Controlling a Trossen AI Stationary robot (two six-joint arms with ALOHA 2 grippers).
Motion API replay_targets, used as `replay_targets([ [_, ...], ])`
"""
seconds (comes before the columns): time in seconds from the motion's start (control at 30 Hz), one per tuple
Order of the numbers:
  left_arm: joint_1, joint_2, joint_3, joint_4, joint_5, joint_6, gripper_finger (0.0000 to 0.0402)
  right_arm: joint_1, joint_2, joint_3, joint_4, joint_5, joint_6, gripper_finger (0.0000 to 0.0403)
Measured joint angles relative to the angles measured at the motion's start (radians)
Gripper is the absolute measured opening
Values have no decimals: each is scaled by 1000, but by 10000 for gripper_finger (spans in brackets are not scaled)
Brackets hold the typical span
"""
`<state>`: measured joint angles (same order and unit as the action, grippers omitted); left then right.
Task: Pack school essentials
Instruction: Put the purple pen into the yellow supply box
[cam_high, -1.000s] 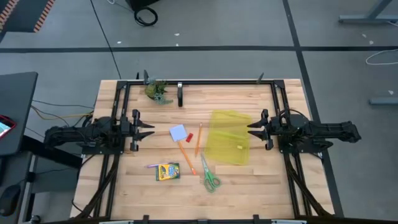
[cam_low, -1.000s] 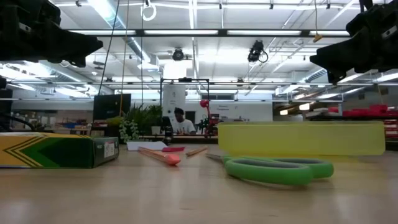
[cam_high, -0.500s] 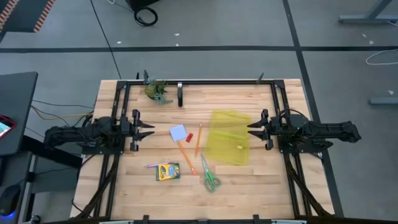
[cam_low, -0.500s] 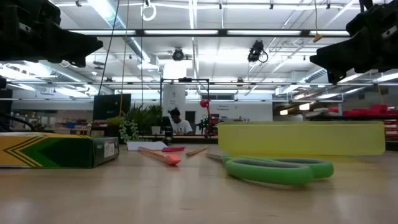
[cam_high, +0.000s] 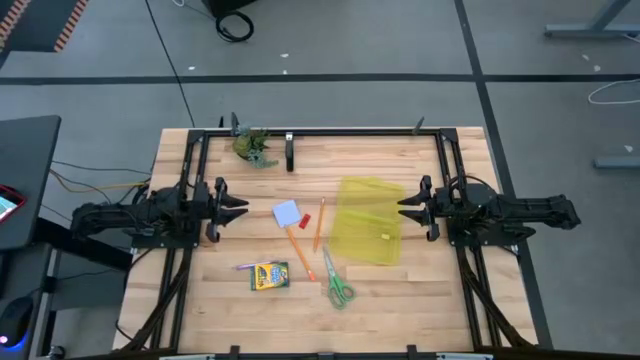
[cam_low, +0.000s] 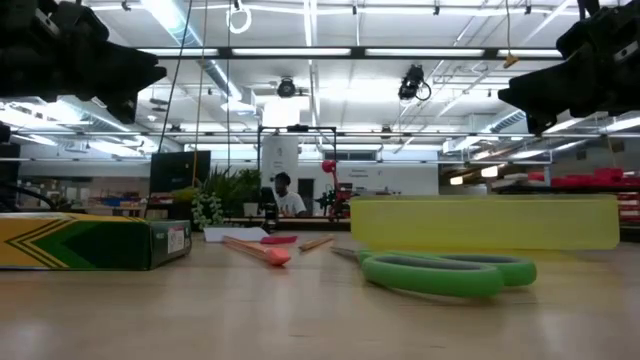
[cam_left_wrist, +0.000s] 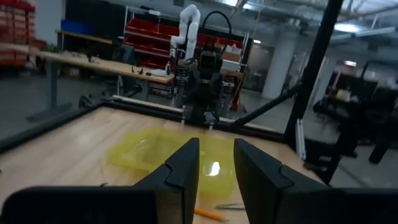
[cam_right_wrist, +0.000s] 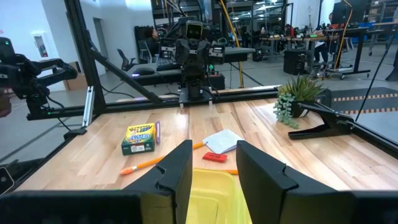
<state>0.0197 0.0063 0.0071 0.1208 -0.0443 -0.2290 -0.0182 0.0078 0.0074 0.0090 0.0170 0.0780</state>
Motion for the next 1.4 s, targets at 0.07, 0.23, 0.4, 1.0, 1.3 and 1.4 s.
replay_targets([
  [0.07, 1, 0, 0, -3, -7, -7, 107, 0, 0, 0, 0, 0, 0, 131],
  [0.23, 5, 28, 0, -7, -18, -15, 104, 0, 0, 0, 0, 0, 0, 131],
  [0.4, 46, 136, 0, -16, -31, -42, 87, 0, 0, 0, 0, 0, 0, 131],
  [1.0, 61, 538, 89, -87, 123, -112, 128, 0, 0, 0, 0, 0, 0, 131],
  [1.3, -41, 687, 236, -314, 163, -205, 133, 0, 0, 0, 0, 0, 0, 131],
  [1.4, -110, 724, 284, -417, 84, -240, 133, 0, 0, 0, 0, 0, 0, 131],
])
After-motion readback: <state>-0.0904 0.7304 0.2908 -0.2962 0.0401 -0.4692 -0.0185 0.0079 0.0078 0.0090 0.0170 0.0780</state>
